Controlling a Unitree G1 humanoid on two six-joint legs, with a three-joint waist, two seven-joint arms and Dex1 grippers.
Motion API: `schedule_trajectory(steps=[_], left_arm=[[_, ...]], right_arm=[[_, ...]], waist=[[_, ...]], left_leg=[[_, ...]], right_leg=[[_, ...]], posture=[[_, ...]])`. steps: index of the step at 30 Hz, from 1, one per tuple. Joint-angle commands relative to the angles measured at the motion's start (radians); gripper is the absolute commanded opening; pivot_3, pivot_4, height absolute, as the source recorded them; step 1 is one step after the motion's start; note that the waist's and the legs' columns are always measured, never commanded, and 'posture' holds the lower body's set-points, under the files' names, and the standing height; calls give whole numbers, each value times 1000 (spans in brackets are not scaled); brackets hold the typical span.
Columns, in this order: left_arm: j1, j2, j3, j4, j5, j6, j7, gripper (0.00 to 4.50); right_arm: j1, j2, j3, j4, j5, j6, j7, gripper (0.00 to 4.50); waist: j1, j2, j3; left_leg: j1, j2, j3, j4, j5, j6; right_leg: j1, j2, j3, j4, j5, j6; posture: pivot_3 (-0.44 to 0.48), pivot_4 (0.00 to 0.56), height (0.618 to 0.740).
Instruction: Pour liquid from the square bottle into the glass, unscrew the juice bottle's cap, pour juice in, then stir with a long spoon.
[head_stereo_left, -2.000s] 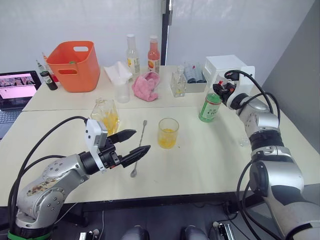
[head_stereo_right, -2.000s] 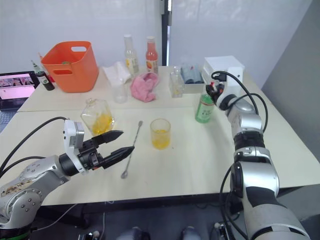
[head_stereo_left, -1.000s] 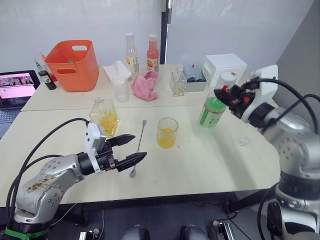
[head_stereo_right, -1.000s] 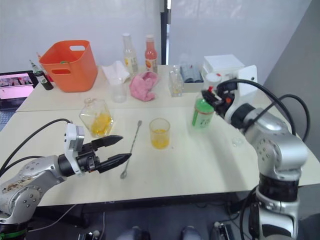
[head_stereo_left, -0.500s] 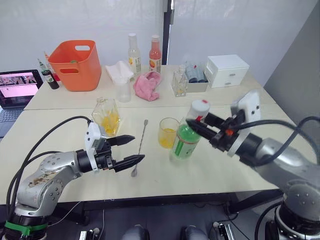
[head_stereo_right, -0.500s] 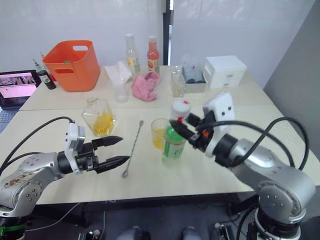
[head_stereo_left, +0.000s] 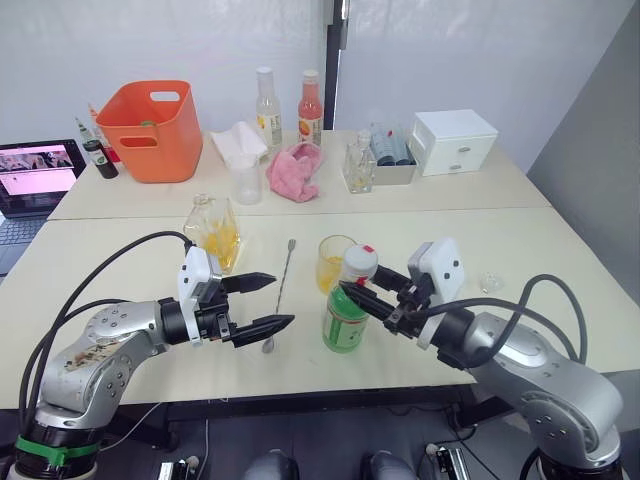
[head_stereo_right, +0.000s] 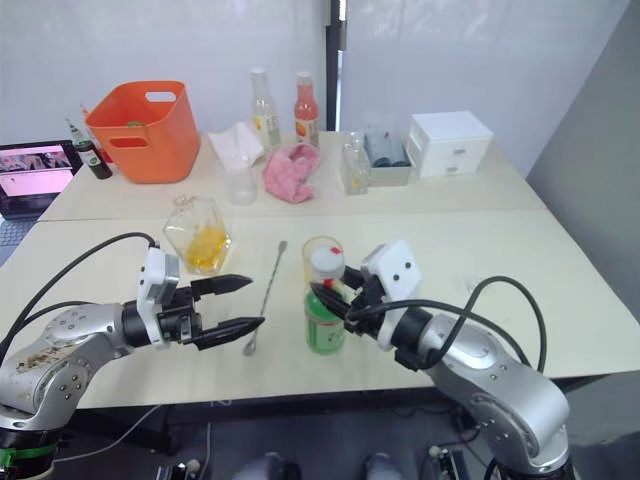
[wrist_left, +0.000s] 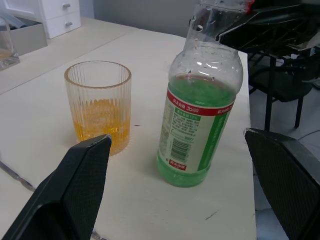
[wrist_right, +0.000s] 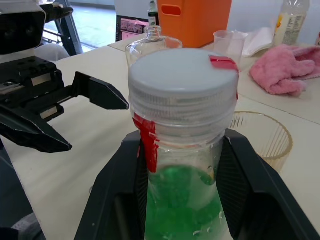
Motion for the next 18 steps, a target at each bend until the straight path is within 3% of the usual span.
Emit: schedule_trajectory(steps=[1, 9, 18], left_arm=[[-11, 9, 1, -15, 6, -23, -18, 4500], [-22, 10, -7, -19, 11, -20, -16, 4500], [-23, 10, -5, -28, 10, -8, -4, 4500]], right_arm=[[-14, -13, 25, -9, -81, -125, 57, 1356], [-4, -56, 97, 60, -226, -241, 154, 1356], [0, -3, 88, 82, -194, -174, 145, 1356]], waist=[[0, 0, 0], [2, 0, 0], [2, -1, -1]], left_leg=[[0, 0, 0, 0, 0, 0], [0, 0, 0, 1, 0, 0], [4, 0, 0, 1, 0, 0]], right_leg=[[0, 0, 0, 0, 0, 0], [0, 0, 0, 0, 0, 0], [2, 0, 0, 0, 0, 0]], posture=[[0, 150, 740], [0, 150, 740], [0, 150, 740]])
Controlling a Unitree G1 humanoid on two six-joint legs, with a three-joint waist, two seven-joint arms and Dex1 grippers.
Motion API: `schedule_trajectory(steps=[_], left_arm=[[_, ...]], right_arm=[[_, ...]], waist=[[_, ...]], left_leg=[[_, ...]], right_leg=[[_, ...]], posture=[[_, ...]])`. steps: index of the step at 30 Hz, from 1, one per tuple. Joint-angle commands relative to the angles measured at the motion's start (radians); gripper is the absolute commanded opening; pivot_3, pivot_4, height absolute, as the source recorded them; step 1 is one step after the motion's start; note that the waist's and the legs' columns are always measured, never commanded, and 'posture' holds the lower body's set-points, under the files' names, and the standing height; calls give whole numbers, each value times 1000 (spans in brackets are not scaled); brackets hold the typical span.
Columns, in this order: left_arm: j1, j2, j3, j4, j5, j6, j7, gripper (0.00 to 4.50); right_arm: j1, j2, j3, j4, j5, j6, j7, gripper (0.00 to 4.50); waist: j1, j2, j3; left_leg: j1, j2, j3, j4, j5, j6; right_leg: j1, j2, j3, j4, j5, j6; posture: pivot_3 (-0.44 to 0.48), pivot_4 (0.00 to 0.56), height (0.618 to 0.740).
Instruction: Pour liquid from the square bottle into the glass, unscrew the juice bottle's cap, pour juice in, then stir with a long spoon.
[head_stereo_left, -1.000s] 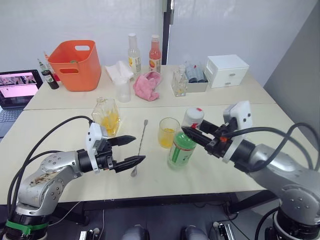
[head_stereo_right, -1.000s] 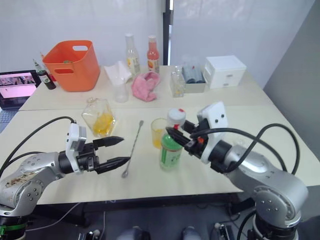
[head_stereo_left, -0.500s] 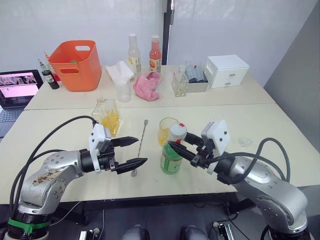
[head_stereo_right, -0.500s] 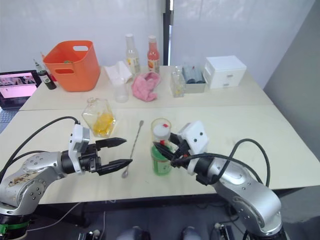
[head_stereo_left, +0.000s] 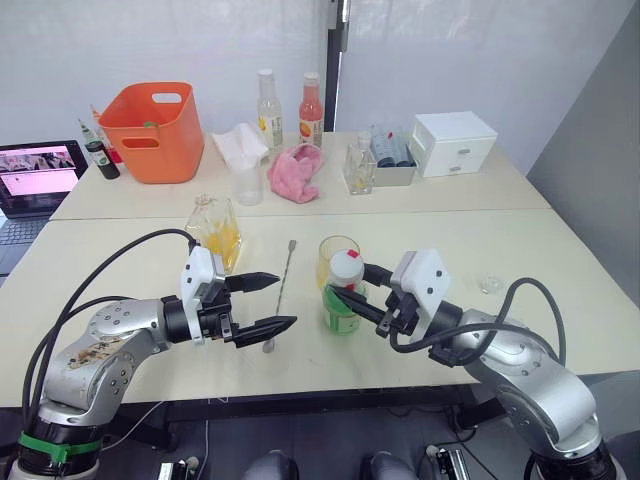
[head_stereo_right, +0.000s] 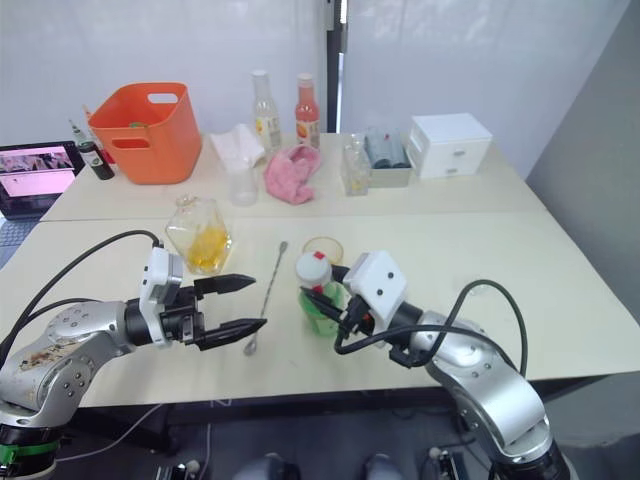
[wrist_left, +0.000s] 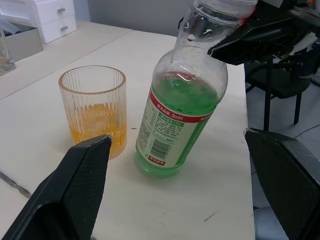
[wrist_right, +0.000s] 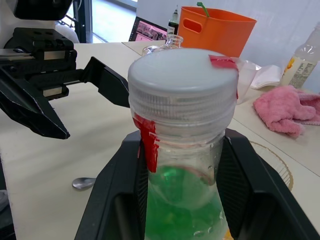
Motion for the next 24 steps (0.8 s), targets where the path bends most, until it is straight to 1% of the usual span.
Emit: schedule_trajectory(steps=[1, 2, 3, 4, 5, 6, 8, 14, 18, 20, 24], left_arm=[[-5, 10, 8, -29, -3, -5, 1, 4500], [-4, 9, 9, -27, -2, -7, 1, 4500], [-2, 8, 9, -26, -1, -9, 0, 4500], [-2, 7, 8, -24, 0, -11, -2, 4500], [-2, 6, 8, -21, 1, -14, -3, 4500], [-1, 5, 7, -18, 2, -17, -4, 4500], [-1, 2, 6, -15, 4, -21, -6, 4500], [0, -3, 4, -5, 9, -30, -12, 4500], [-2, -8, -2, 5, 13, -35, -23, 4500], [-4, -10, -6, 10, 15, -37, -28, 4500], [-3, -16, -13, 15, 19, -44, -36, 4500]], right_arm=[[-2, 21, -13, 4, 22, 28, -9, 1856], [-6, 25, -21, 7, 23, 31, -11, 2382], [-8, 28, -28, 9, 25, 34, -10, 2644], [-13, 31, -39, 11, 32, 37, -8, 3051], [-18, 34, -48, 13, 40, 40, -6, 3336], [-24, 36, -58, 14, 49, 44, -4, 3776], [-38, 40, -80, 18, 71, 54, -2, 4418], [-74, 4, -174, 42, 184, 97, 56, 4464], [-147, -82, -214, 181, 246, 88, 225, 4464], [-170, -113, -203, 234, 247, 69, 295, 4464], [-287, -132, -153, 419, 213, 5, 460, 4464]], waist=[[0, 0, 0], [0, 0, 0], [0, 0, 0], [0, 0, 0], [1, 0, 0], [2, 0, 0], [3, 0, 0], [7, 0, 0], [7, 0, 0], [8, 0, 0], [6, 0, 0]], left_leg=[[0, 0, 0, 0, 0, 0], [0, 0, 0, 0, 0, 0], [0, 0, 0, 0, 0, 0], [0, 0, 0, 0, 0, 0], [0, 0, 0, 0, 0, 0], [0, 0, 0, 0, 0, 0], [0, 0, 0, 0, 0, 0], [0, 0, 0, 0, 0, 0], [0, 0, 0, 1, 0, 0], [0, 0, 0, 1, -1, 1], [0, 0, 0, 1, -1, 2]], right_leg=[[0, 0, 0, 0, 0, 0], [0, 0, 0, 0, 0, 0], [0, 0, 0, 0, 0, -1], [0, 0, 0, 0, 0, -1], [0, 0, 0, 0, 0, -1], [0, 0, 0, 0, 0, -1], [0, 0, 0, 0, 0, -1], [0, 0, 0, 0, 0, -1], [0, 0, 0, 0, 0, -1], [0, 0, 0, 0, 0, -1], [0, 0, 1, 0, 0, -1]], posture=[[0, 150, 740], [0, 150, 740], [0, 150, 740], [0, 150, 740], [0, 150, 740], [0, 150, 740], [0, 150, 740], [0, 150, 740], [0, 150, 740], [0, 150, 740], [0, 150, 740]])
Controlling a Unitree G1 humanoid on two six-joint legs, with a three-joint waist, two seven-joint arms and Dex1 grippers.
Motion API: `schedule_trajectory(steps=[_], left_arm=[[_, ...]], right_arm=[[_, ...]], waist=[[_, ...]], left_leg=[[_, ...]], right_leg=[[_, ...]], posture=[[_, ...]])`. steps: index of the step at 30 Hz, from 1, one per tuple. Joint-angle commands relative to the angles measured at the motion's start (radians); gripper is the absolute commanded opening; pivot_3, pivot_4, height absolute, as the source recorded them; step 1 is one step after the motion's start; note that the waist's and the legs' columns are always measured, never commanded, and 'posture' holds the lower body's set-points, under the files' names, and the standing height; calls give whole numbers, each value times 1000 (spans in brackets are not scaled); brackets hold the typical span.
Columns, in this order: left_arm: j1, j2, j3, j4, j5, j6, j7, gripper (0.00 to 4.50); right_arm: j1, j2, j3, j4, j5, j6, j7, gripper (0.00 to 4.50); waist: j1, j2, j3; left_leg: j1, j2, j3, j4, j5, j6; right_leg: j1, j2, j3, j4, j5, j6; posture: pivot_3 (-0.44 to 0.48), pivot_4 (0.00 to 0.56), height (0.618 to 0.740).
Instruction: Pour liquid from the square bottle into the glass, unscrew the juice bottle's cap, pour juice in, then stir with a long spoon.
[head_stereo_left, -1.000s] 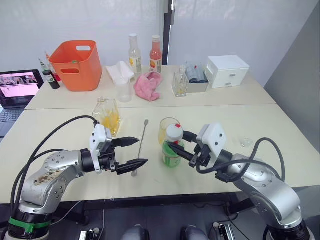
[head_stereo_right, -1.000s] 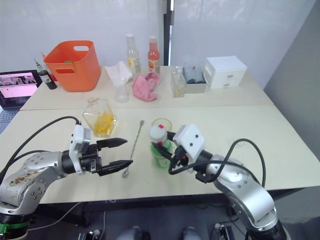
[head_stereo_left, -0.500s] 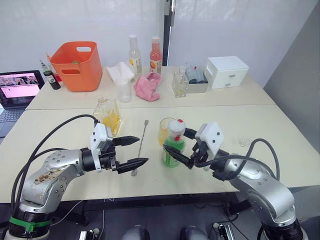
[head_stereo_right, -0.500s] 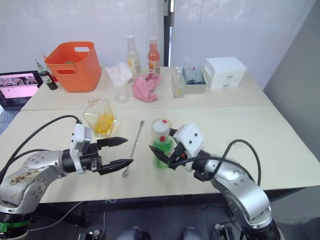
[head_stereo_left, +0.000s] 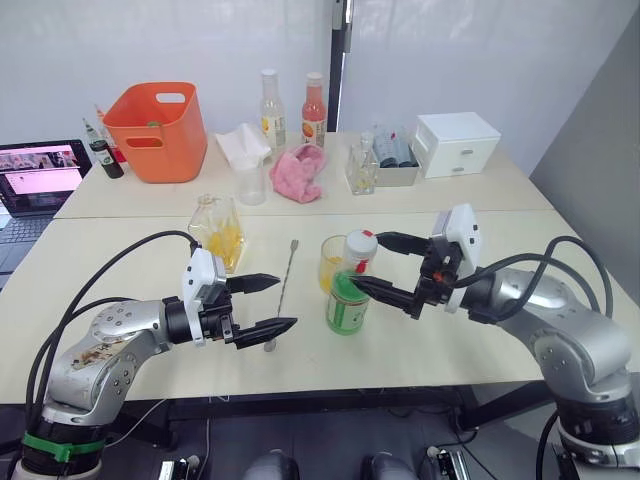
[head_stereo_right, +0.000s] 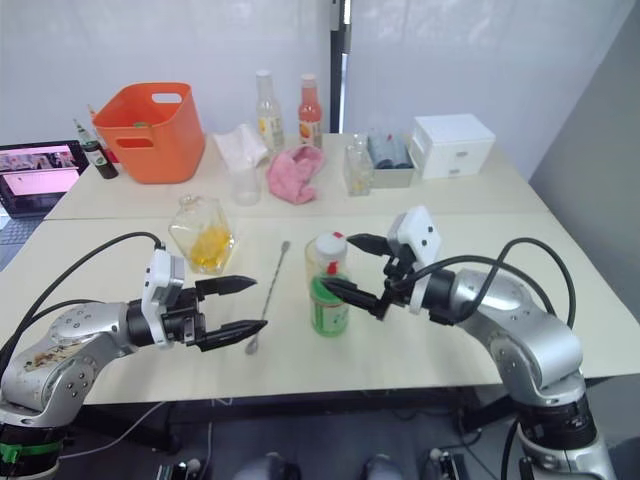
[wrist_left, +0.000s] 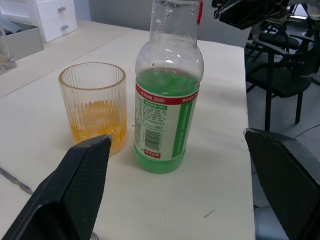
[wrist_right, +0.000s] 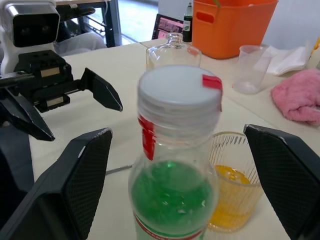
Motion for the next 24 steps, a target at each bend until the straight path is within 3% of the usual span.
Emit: schedule_trajectory(steps=[1, 5, 8, 14, 19, 24], left_arm=[[-2, -6, -1, -12, -2, -24, -13, 4500], [7, -7, 0, -21, -3, -24, -9, 4500], [15, -4, 3, -29, -2, -20, -2, 4500], [26, 0, 6, -48, -8, -11, 13, 4500], [31, 2, 11, -58, -13, -7, 20, 4500], [20, -4, 7, -54, -10, -9, 28, 4500]], right_arm=[[-93, -9, 30, 117, -19, -77, 145, 4464], [-141, 10, 51, 190, -29, -114, 225, 4464], [-155, 20, 64, 216, -43, -131, 257, 3735], [-162, 41, 70, 242, -63, -154, 274, 1723], [-143, 53, 60, 209, -68, -156, 255, 1710], [-67, 35, -5, -7, -7, -42, 97, 1710]], waist=[[-2, 0, 0], [0, 0, 0], [2, 0, 0], [1, 0, 0], [0, 0, 0], [3, 0, 0]], left_leg=[[0, 0, 0, 0, 0, 0], [0, 1, 0, 0, 0, 0], [-1, 1, 0, 0, 0, 0], [-1, 1, 0, 1, 0, 1], [-1, 1, 0, 1, 0, 0], [-1, 1, 0, 0, 0, 0]], right_leg=[[0, 0, 0, 0, 0, 0], [0, 1, 0, 1, 0, 0], [1, 0, 0, 1, 0, 0], [1, 0, 0, 1, 0, 0], [0, 0, 0, 1, 0, 0], [0, 0, 0, 2, 0, 0]], posture=[[0, 150, 740], [0, 150, 740], [0, 150, 740], [0, 150, 740], [0, 150, 740], [0, 150, 740]])
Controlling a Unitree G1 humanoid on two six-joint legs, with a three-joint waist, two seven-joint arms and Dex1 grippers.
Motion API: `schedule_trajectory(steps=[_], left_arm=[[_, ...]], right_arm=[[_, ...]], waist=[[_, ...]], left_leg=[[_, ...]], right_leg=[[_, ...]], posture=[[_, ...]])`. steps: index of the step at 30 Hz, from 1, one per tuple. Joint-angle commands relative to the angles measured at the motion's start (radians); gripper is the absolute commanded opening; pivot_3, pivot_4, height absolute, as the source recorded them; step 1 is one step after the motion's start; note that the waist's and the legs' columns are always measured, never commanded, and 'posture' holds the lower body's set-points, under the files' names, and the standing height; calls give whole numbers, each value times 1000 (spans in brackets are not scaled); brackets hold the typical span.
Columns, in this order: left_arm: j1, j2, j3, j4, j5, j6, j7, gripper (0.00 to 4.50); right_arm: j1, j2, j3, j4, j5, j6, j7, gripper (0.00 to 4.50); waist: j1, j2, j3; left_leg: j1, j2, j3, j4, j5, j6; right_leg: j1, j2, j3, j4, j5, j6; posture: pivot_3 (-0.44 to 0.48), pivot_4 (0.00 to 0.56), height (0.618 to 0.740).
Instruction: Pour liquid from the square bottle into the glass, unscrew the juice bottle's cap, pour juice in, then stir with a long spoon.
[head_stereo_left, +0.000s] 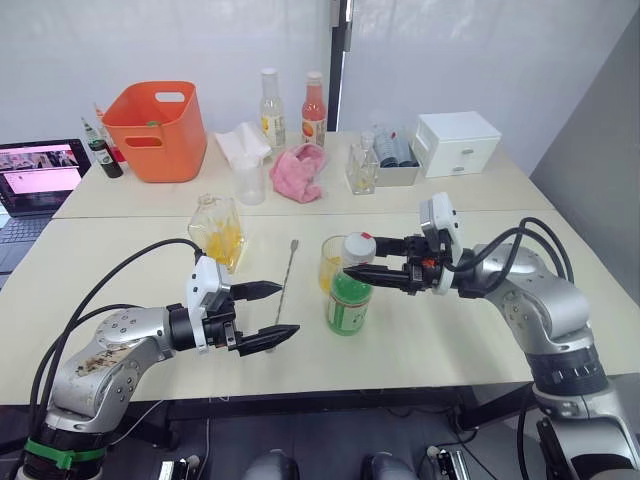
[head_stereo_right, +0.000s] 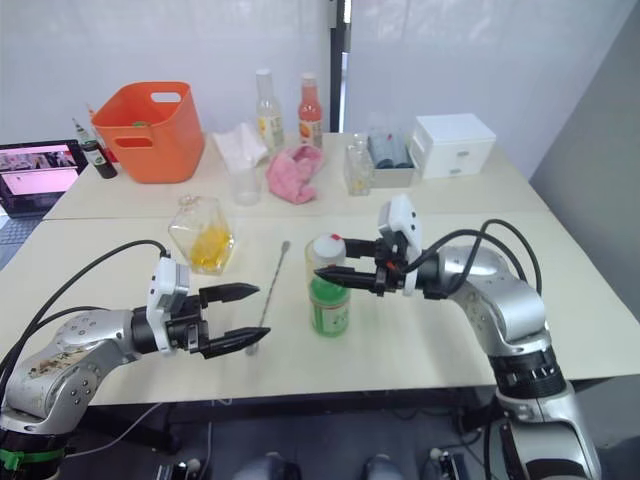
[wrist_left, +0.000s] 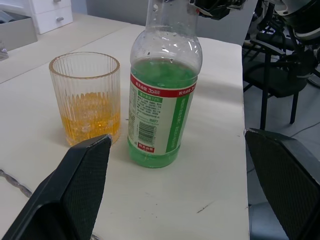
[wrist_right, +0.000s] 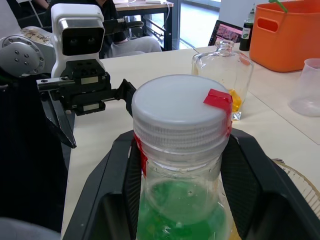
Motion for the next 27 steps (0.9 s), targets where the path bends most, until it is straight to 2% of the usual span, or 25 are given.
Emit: schedule_trajectory(steps=[1, 5, 8, 14, 19, 27], left_arm=[[-12, -1, 19, -28, -10, -12, 8, 4500], [-18, -6, 13, -24, -1, -27, 9, 4500], [-26, -7, 4, -14, 9, -42, 0, 4500], [-56, -12, -15, 9, 27, -66, -11, 4500], [-88, -15, -41, 37, 48, -87, -42, 4500], [-129, -26, -63, 86, 66, -109, -78, 4500]], right_arm=[[33, -6, -82, -212, 87, 115, -148, 1710], [64, 27, -129, -397, 172, 285, -383, 1710], [49, 90, -145, -497, 188, 421, -620, 1710], [25, 168, -140, -588, 188, 614, -886, 1710], [32, 266, -152, -607, 219, 693, -998, 1710], [75, 326, -141, -640, 223, 669, -1029, 1710]], waist=[[-1, 0, 0], [-1, 0, 0], [-2, 0, 0], [1, 0, 0], [-4, 0, 0], [-6, 0, 0]], left_leg=[[0, 0, 0, 0, 0, 0], [0, 0, 0, -1, 0, -1], [0, 0, 0, -1, 1, -1], [0, 0, 0, 0, 1, -2], [0, -1, 0, -1, 1, -2], [0, -1, 0, -2, 1, -2]], right_leg=[[0, 0, 0, 0, 0, 0], [-1, 0, 0, 1, 0, 0], [-1, 0, 0, 0, 0, 0], [-1, 0, 0, 0, 0, -1], [-2, 0, 0, 1, 0, -1], [-1, 1, 0, 1, 0, -1]], posture=[[0, 150, 740], [0, 150, 740], [0, 150, 740], [0, 150, 740], [0, 150, 740], [0, 150, 740]])
